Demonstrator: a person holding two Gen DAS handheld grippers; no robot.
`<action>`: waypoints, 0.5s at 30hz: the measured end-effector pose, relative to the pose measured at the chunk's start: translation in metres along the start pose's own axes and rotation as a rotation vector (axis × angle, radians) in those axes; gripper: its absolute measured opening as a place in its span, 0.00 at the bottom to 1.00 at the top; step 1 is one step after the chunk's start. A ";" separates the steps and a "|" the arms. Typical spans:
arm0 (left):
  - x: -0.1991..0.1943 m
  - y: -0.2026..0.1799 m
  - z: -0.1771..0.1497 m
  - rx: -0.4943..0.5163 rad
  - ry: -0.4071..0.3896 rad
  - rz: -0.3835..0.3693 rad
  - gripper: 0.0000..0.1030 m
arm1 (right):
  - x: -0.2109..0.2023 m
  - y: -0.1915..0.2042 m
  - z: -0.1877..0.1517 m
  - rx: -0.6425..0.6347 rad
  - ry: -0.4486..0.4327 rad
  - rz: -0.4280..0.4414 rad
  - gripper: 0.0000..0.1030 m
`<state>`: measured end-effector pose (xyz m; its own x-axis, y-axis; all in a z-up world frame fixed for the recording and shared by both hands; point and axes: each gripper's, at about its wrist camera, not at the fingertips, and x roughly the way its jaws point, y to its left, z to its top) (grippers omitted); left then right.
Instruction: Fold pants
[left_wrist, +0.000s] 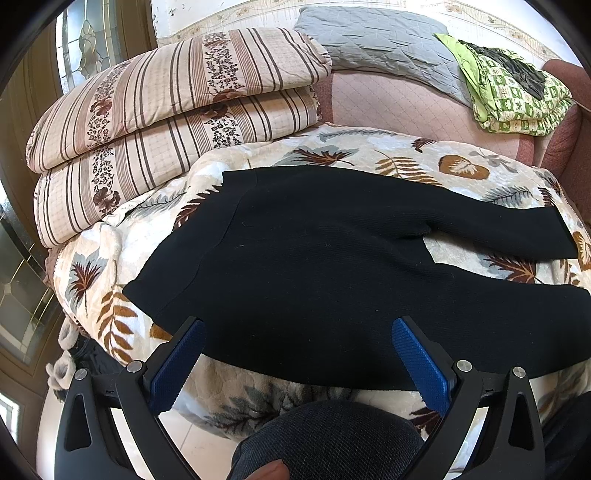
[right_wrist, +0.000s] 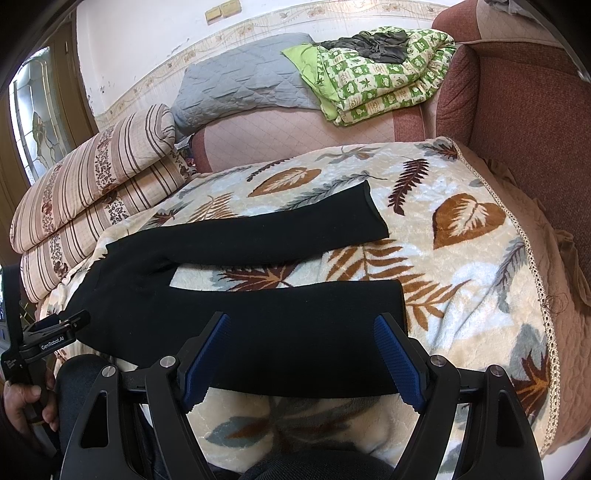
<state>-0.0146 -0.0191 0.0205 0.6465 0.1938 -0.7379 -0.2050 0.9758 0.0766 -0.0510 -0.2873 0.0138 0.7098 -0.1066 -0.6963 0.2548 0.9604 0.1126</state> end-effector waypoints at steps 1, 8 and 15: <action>0.000 0.000 0.000 -0.001 0.000 0.000 0.99 | 0.000 -0.001 0.000 0.000 0.000 -0.001 0.79; 0.000 -0.001 -0.001 -0.002 0.000 0.001 0.99 | -0.001 -0.001 0.000 0.001 -0.002 -0.001 0.79; -0.004 -0.019 -0.010 0.059 -0.039 0.110 0.99 | -0.002 0.000 0.001 0.002 -0.001 0.000 0.79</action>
<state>-0.0207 -0.0398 0.0152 0.6510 0.3024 -0.6963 -0.2335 0.9525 0.1954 -0.0511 -0.2871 0.0158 0.7101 -0.1067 -0.6960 0.2562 0.9599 0.1142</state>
